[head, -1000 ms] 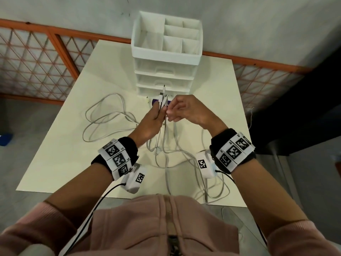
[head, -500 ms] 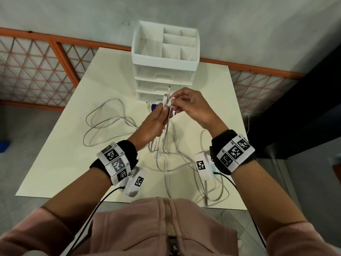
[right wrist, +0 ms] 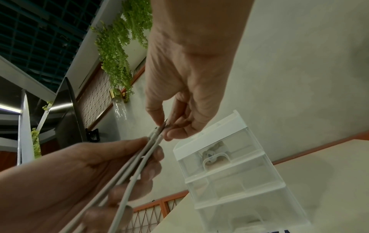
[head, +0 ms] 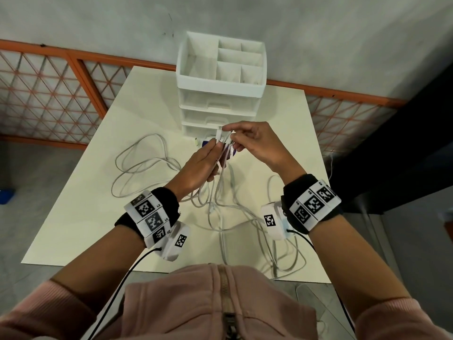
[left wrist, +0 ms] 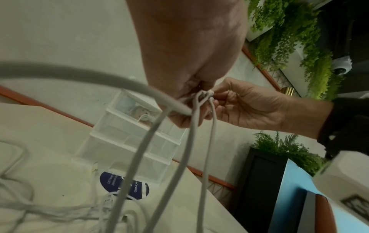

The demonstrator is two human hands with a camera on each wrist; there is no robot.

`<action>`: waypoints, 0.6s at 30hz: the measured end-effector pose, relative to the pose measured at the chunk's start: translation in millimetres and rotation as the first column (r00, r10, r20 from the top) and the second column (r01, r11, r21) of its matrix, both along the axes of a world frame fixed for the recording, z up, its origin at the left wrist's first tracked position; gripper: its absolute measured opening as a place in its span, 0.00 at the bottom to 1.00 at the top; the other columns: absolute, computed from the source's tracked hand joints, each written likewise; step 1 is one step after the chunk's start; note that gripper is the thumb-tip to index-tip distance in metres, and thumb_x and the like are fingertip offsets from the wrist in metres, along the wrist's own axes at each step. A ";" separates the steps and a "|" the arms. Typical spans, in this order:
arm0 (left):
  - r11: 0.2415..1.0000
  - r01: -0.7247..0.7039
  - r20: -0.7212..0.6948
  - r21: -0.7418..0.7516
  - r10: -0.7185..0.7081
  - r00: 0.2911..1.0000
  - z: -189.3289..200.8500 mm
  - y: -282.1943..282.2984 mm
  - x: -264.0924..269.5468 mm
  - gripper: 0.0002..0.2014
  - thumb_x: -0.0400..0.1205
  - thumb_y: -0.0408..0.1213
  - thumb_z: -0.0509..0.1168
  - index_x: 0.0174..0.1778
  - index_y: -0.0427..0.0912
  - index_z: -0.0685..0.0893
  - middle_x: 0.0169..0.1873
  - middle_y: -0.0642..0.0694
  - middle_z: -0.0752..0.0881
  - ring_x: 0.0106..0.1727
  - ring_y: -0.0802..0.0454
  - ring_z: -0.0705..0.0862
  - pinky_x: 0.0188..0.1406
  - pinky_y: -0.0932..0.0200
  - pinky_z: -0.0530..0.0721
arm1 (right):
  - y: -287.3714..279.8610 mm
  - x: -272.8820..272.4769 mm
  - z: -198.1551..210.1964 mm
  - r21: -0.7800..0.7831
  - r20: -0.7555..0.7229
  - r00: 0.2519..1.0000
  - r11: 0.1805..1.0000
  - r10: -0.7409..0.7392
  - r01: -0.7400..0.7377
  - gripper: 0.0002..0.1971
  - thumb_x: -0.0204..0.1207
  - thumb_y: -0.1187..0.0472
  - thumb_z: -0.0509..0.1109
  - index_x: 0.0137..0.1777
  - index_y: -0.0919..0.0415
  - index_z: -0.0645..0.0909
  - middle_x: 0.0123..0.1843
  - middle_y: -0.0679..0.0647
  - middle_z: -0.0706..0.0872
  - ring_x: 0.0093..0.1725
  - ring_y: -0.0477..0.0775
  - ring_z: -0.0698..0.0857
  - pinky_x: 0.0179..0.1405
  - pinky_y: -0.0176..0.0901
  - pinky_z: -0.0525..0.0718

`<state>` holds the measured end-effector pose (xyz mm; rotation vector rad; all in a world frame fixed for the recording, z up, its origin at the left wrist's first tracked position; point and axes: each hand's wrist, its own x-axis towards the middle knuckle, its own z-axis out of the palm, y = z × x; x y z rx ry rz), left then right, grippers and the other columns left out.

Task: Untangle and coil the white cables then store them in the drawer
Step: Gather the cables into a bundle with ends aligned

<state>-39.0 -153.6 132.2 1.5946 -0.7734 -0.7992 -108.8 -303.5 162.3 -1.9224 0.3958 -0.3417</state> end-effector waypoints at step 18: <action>0.981 -0.035 0.140 -0.191 0.063 0.988 34.3 -3.7 12.1 0.14 0.89 0.43 0.44 0.44 0.43 0.69 0.31 0.51 0.78 0.34 0.63 0.79 0.40 0.75 0.79 | 19.4 7.2 -13.9 0.299 -0.193 0.900 0.897 0.392 -0.326 0.44 0.65 0.55 0.81 0.77 0.61 0.61 0.60 0.48 0.83 0.63 0.48 0.83 0.69 0.48 0.80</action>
